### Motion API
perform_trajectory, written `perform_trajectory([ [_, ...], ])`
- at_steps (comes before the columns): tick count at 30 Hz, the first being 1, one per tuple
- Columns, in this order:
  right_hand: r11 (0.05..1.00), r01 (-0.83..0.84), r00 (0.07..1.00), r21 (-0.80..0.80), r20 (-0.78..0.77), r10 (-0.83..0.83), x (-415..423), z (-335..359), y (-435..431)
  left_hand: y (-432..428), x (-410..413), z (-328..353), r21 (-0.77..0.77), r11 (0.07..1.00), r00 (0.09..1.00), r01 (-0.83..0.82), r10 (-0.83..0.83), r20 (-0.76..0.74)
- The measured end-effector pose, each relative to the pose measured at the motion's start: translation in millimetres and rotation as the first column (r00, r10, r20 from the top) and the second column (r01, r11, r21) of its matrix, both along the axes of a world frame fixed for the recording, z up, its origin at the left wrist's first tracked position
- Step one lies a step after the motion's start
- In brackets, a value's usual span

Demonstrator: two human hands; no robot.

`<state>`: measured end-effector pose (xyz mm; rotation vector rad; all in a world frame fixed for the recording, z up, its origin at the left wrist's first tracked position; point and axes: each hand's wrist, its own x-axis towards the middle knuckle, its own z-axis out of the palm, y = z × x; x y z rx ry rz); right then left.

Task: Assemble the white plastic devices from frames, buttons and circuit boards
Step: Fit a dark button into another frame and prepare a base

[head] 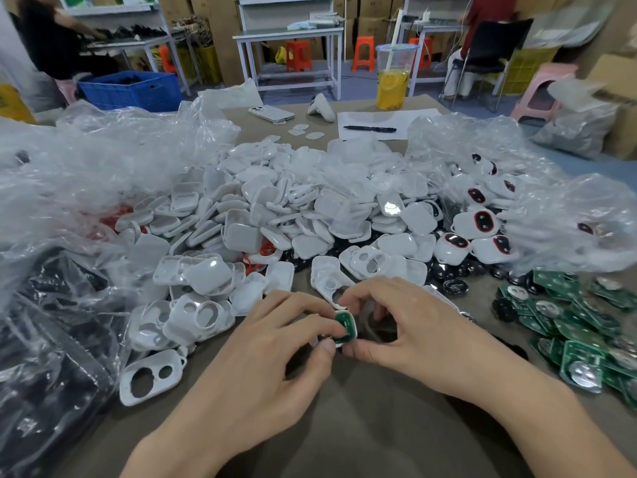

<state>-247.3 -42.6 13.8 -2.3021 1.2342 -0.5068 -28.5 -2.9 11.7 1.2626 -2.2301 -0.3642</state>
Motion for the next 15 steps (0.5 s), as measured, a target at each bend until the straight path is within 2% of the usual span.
perform_trajectory([
  [15, 0.998, -0.031, 0.999, -0.046, -0.016, 0.03, 0.6, -1.0, -1.7, -0.9, -0.6, -1.7, -0.026, 0.999, 0.999, 0.026, -0.026, 0.02],
])
